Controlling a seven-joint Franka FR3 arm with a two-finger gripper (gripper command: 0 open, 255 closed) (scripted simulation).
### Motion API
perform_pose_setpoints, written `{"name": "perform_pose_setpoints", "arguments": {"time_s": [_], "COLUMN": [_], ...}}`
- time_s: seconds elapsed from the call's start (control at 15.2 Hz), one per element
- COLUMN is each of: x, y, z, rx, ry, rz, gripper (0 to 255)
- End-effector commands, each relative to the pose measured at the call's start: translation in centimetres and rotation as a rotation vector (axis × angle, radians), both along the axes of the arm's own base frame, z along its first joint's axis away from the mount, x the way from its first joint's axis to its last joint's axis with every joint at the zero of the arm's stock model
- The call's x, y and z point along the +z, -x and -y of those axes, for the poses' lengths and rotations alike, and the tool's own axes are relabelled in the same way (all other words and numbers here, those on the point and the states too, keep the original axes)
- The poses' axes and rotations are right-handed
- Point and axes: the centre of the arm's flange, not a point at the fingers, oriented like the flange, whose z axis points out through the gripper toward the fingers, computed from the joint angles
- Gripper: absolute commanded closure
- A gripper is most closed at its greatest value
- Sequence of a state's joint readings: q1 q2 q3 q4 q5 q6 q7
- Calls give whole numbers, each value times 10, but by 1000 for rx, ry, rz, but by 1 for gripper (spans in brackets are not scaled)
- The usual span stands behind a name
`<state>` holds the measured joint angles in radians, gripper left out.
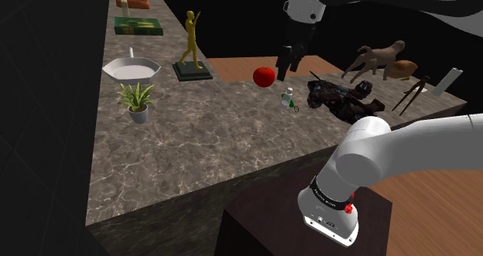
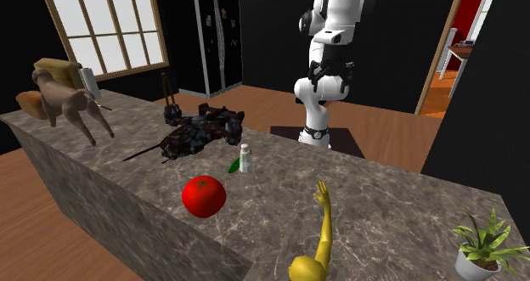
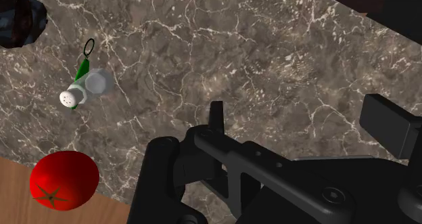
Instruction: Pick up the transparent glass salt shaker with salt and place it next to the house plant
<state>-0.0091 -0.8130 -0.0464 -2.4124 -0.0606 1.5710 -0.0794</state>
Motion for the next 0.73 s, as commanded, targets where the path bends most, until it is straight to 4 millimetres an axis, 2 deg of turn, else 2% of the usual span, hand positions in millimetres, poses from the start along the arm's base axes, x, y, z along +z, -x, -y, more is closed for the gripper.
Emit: {"name": "perform_pose_setpoints", "arguments": {"time_s": [0.0,0.66], "x": [0,-59], "y": [0,-20], "z": [0,123], "rx": [0,41], "ry": [0,-46], "rz": [0,-2], "gripper": [0,0]}}
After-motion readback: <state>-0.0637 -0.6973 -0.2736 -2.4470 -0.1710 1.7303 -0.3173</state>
